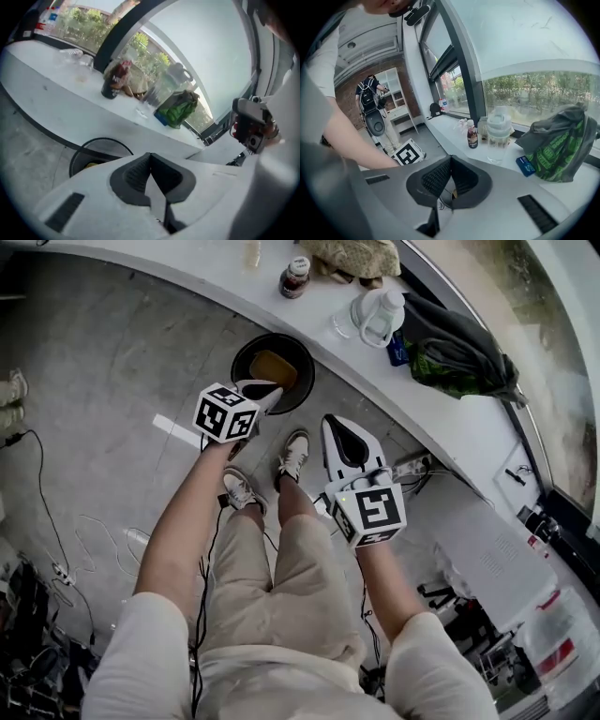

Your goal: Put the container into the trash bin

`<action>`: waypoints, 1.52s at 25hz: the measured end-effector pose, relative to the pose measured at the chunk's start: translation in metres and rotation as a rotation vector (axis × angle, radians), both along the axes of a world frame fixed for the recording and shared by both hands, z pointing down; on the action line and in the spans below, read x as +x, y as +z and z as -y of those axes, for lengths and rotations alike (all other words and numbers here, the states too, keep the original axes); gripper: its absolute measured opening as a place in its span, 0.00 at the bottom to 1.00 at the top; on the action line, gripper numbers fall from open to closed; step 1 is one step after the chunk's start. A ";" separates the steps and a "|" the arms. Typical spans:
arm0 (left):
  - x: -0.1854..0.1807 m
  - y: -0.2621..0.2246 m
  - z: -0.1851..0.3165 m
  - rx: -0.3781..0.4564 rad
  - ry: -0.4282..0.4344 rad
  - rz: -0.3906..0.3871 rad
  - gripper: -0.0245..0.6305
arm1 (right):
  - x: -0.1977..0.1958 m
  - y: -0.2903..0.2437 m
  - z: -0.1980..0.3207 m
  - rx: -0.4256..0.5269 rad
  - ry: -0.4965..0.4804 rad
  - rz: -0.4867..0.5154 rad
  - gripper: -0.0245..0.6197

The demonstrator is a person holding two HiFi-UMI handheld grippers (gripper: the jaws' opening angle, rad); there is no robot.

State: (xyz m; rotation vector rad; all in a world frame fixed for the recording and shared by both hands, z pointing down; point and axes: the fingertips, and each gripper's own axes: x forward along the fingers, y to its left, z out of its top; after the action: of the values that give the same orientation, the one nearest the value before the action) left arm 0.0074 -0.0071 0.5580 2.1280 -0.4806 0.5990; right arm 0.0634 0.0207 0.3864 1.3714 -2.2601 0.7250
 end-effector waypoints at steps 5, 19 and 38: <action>-0.050 -0.081 0.000 0.066 -0.179 -0.029 0.06 | -0.013 -0.069 -0.017 0.009 -0.003 -0.008 0.04; -0.123 -0.338 0.000 0.305 -0.546 -0.230 0.06 | -0.033 -0.249 -0.038 0.160 -0.012 0.008 0.04; -0.178 -0.619 -0.008 0.866 -0.576 -0.220 0.06 | -0.071 -0.480 0.020 0.560 -0.208 0.147 0.04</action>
State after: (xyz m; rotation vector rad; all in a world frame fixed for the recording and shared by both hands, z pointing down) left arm -0.1703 0.0005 -0.0615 2.6045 -1.3404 -0.2334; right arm -0.0076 0.0006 -0.0932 1.3025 -2.8071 0.1222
